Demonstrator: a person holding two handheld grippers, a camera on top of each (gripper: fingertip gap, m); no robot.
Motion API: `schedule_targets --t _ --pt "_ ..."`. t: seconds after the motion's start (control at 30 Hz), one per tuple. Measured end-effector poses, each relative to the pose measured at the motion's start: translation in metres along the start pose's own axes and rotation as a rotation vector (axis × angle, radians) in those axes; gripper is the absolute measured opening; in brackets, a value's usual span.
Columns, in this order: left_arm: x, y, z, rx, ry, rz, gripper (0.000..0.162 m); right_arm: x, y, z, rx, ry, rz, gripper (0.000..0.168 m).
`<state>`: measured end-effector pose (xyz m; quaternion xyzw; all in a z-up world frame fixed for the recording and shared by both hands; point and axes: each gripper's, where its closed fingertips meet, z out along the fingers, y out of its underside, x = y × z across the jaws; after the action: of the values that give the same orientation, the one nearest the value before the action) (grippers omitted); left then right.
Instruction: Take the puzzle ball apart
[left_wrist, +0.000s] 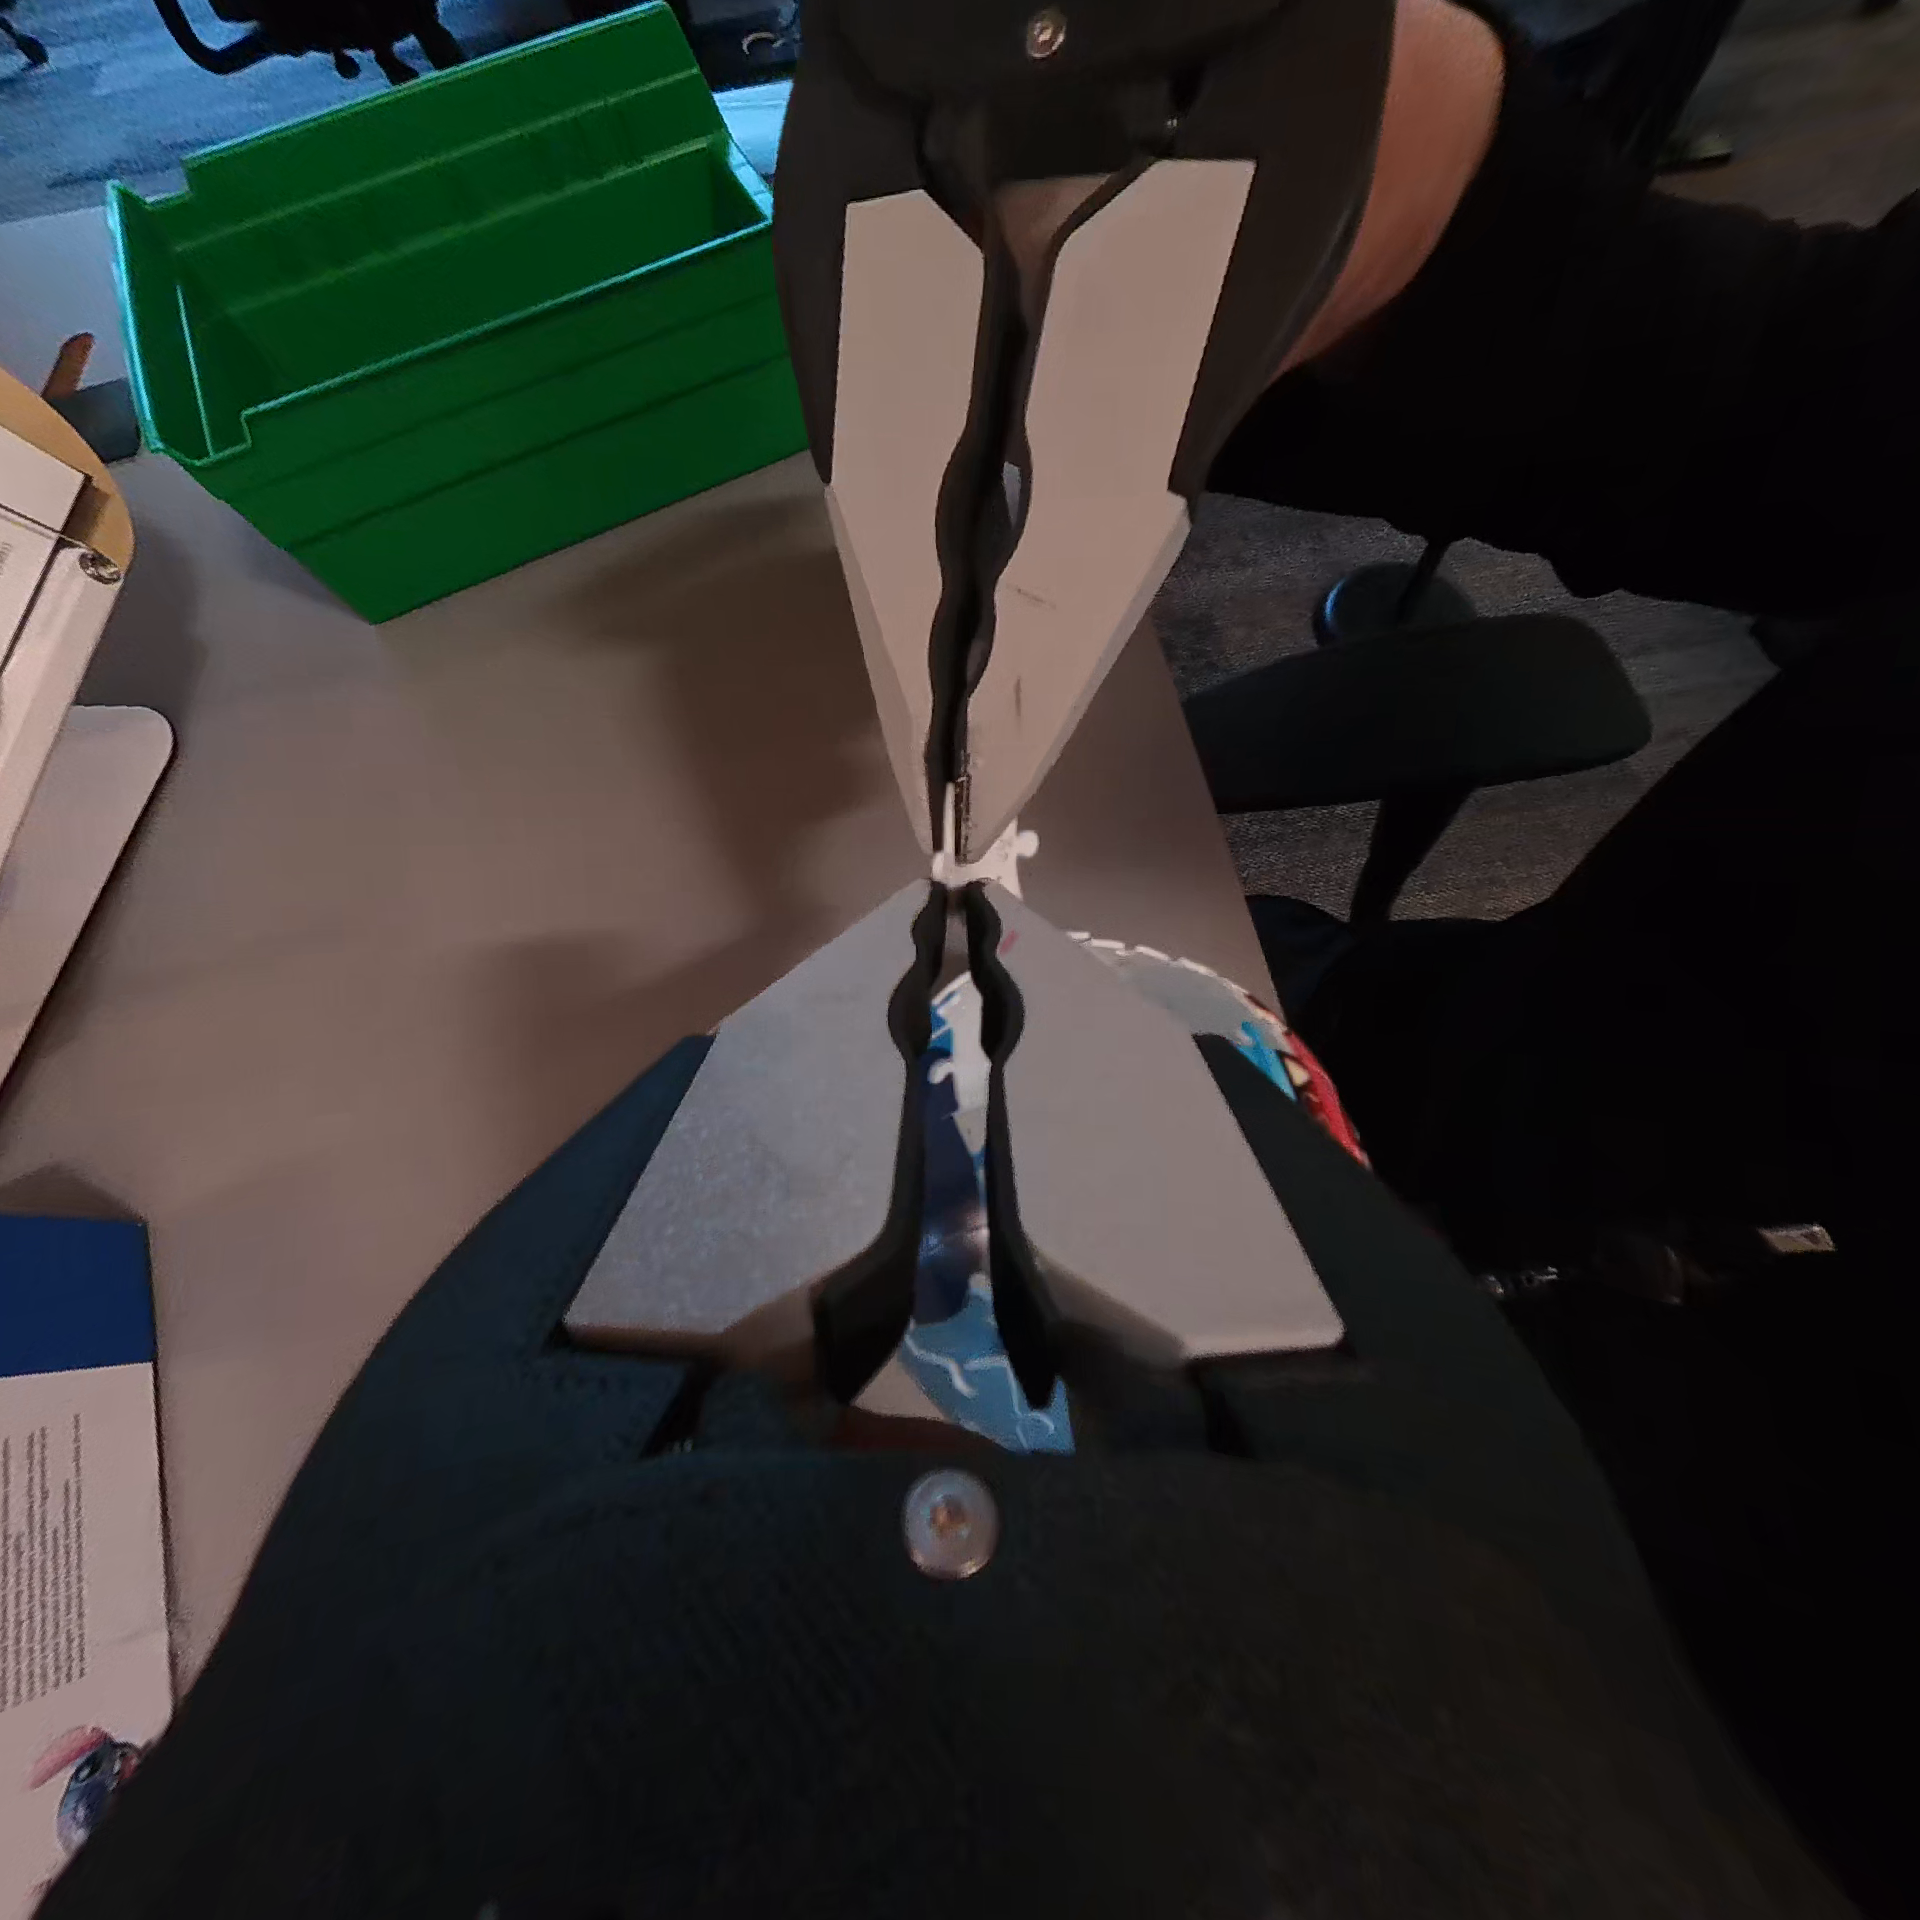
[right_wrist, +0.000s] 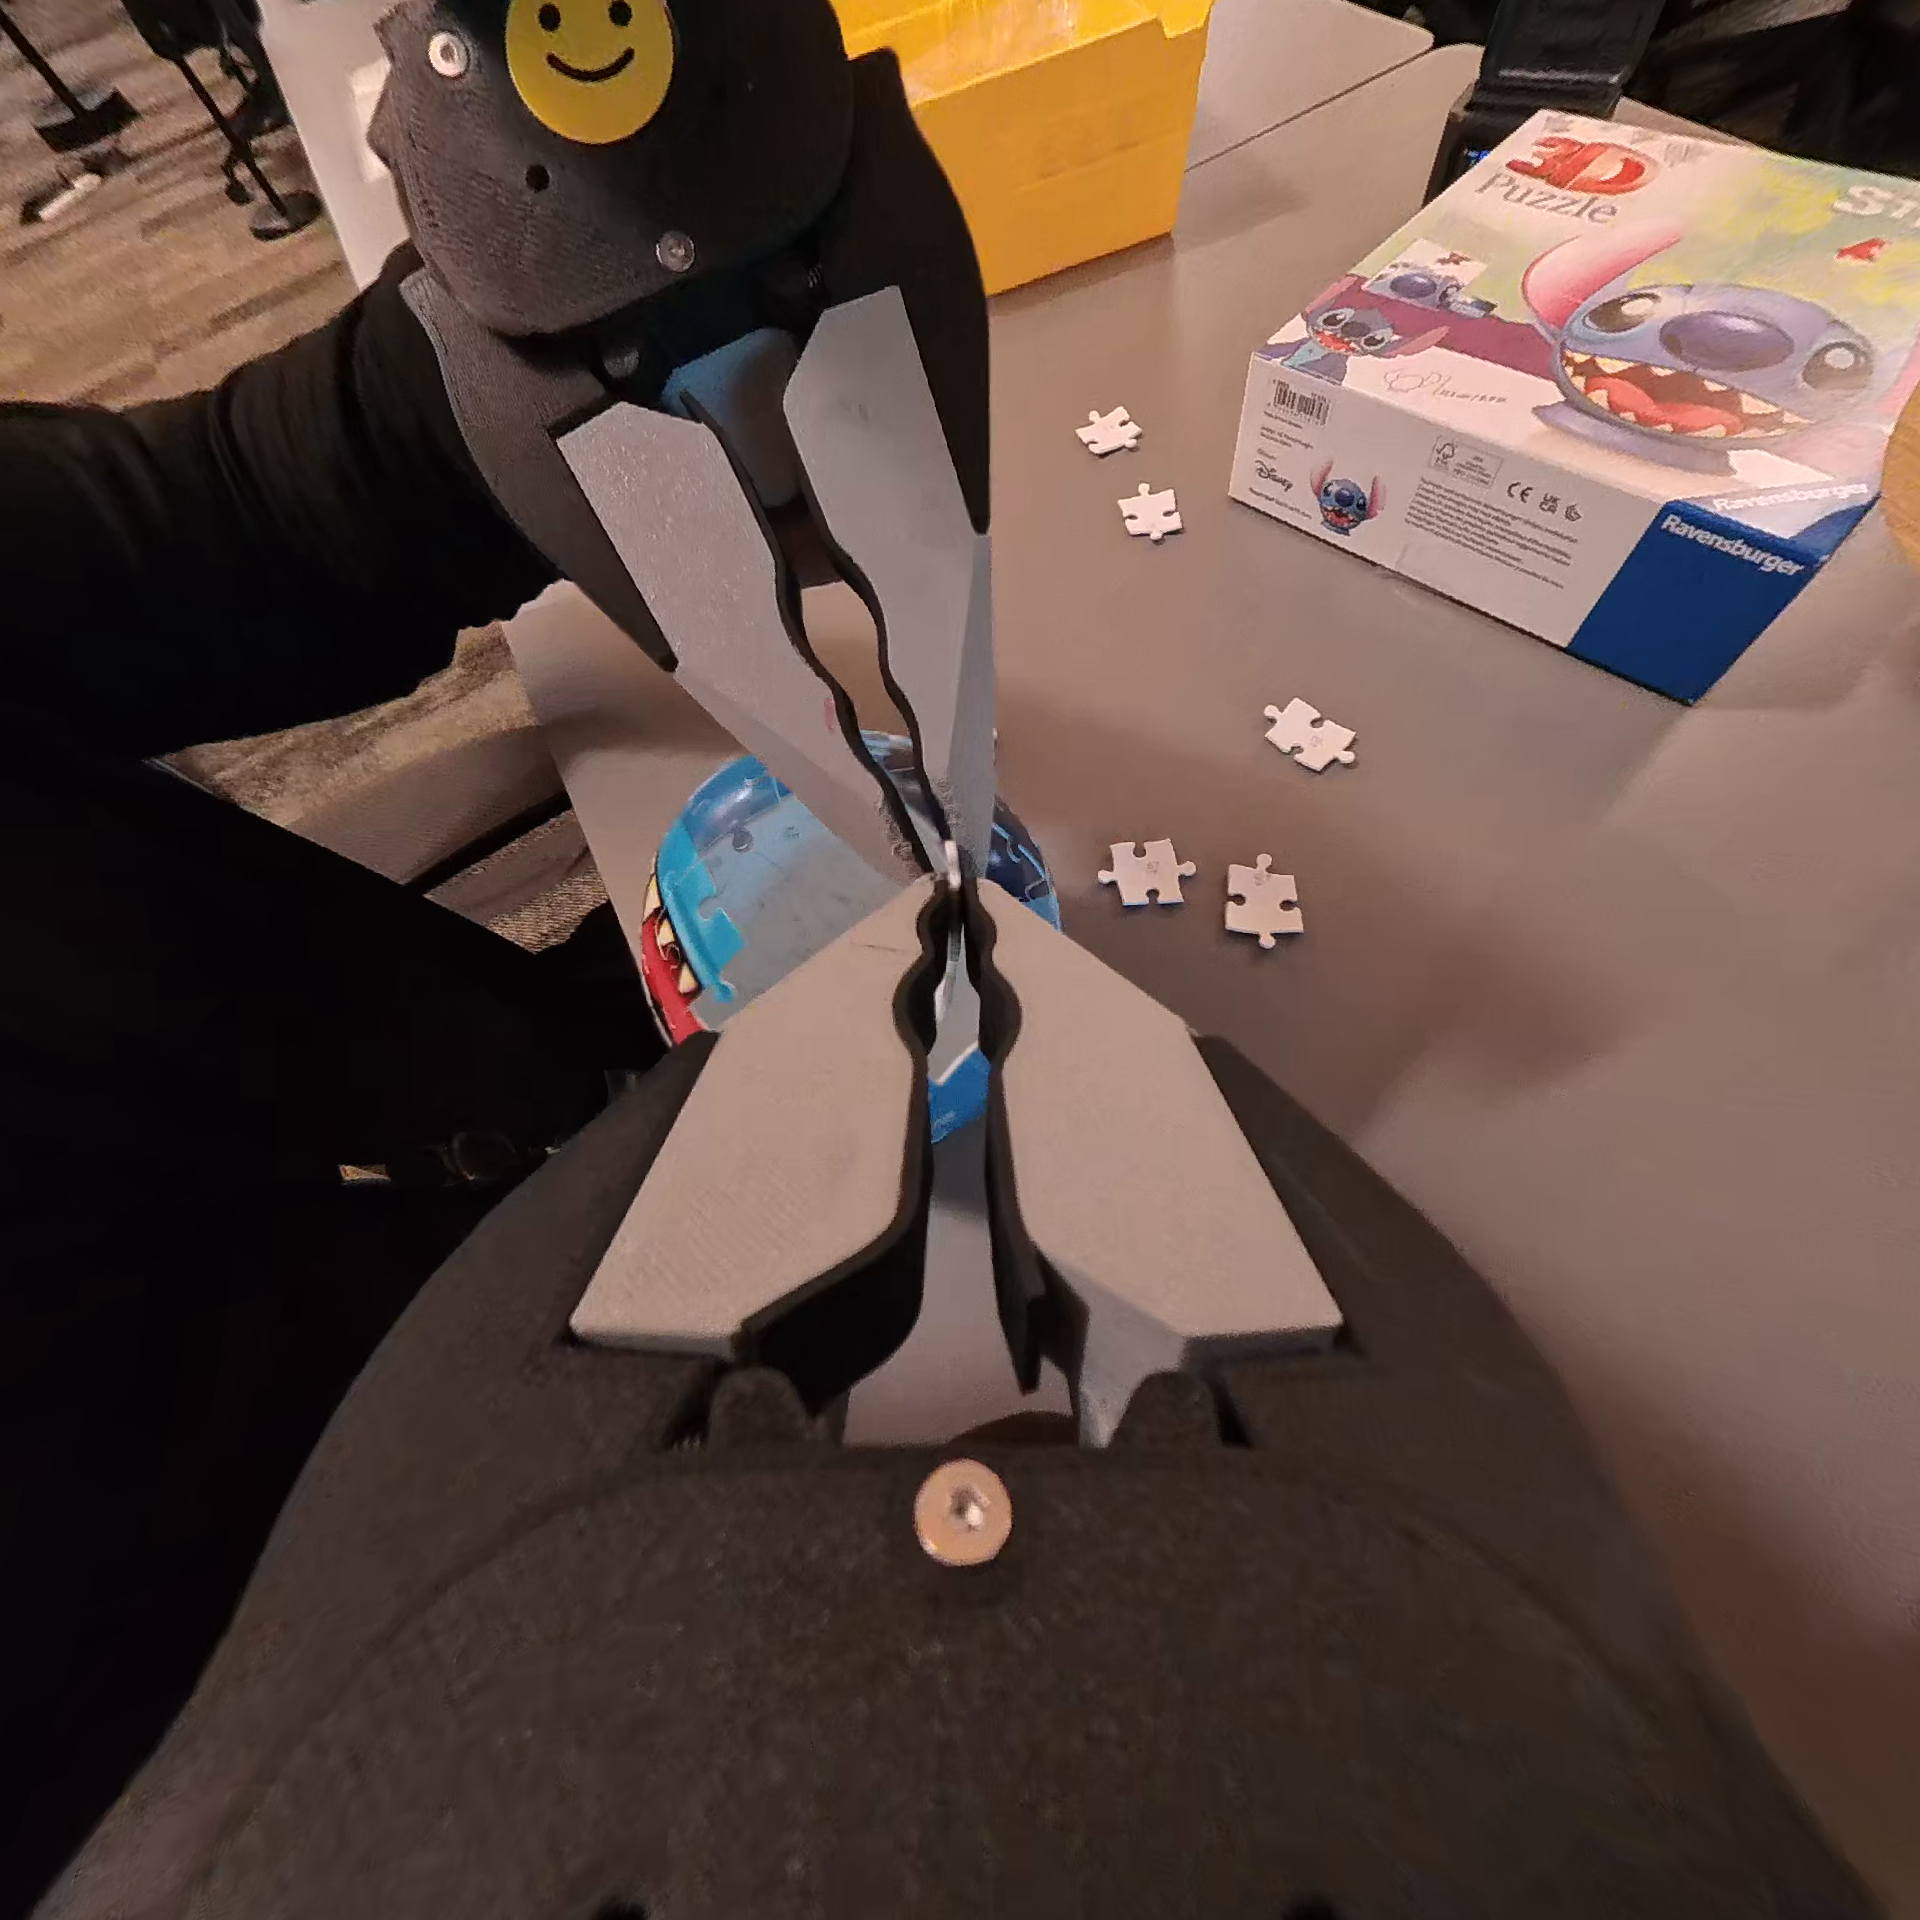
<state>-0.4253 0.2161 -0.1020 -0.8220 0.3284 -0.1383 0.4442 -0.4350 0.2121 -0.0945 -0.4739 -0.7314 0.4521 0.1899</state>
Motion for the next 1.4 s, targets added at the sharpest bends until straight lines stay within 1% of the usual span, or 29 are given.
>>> schedule_targets --t 0.27,0.33,0.47,0.57,0.7,0.8,0.83,0.97,1.0,1.1,1.17,1.2,1.23,1.27,1.3,1.37,1.4 --pt "0.001 -0.002 -0.001 0.036 -0.005 -0.058 0.001 -0.002 -0.005 0.001 0.08 -0.048 0.097 0.0" --pt "-0.001 -0.003 -0.003 0.057 -0.008 -0.07 0.0 -0.001 -0.004 0.0 0.094 -0.046 0.107 0.003" --pt "0.002 -0.001 -0.006 0.057 -0.003 -0.037 0.0 -0.004 0.002 0.0 0.122 -0.057 0.128 0.002" --pt "0.004 -0.001 -0.002 0.043 -0.016 -0.003 0.0 -0.004 0.005 -0.001 0.128 -0.037 0.123 0.002" --pt "0.005 0.001 0.001 0.043 0.002 -0.015 0.0 -0.003 0.008 0.0 0.123 0.002 0.121 0.0" --pt "0.0 0.005 -0.001 0.024 -0.047 -0.005 0.001 0.002 0.011 0.005 0.117 0.052 0.11 0.0" --pt "0.0 0.007 -0.005 0.029 -0.051 0.0 0.006 0.004 0.012 0.005 0.119 0.072 0.105 0.0" --pt "-0.001 0.013 -0.032 0.061 -0.08 -0.004 0.034 0.004 0.013 0.007 0.121 0.146 0.057 0.0" --pt "-0.007 0.016 -0.04 0.071 -0.106 -0.008 0.036 0.003 0.014 0.008 0.111 0.169 0.033 0.0" --pt "-0.028 0.034 -0.062 0.073 -0.15 -0.066 0.035 0.004 0.019 0.013 0.059 0.259 -0.052 0.0" --pt "-0.034 0.05 -0.069 0.063 -0.095 -0.114 0.04 0.003 0.019 0.016 0.043 0.284 -0.083 0.0" --pt "-0.032 0.057 -0.07 0.066 -0.042 -0.129 0.05 0.002 0.019 0.017 0.043 0.288 -0.089 0.0" --pt "-0.024 0.062 -0.07 0.071 0.034 -0.122 0.064 0.001 0.019 0.017 0.043 0.288 -0.093 0.0" --pt "-0.018 0.069 -0.07 0.072 0.092 -0.099 0.071 0.001 0.02 0.018 0.04 0.284 -0.093 0.0" --pt "-0.013 0.076 -0.068 0.068 0.128 -0.067 0.075 0.0 0.021 0.018 0.039 0.279 -0.089 0.0" --pt "-0.004 0.086 -0.062 0.067 0.18 -0.005 0.095 0.002 0.022 0.017 0.046 0.277 -0.08 0.0" --pt "0.001 0.089 -0.058 0.065 0.209 0.012 0.098 0.003 0.022 0.016 0.053 0.276 -0.072 0.0"
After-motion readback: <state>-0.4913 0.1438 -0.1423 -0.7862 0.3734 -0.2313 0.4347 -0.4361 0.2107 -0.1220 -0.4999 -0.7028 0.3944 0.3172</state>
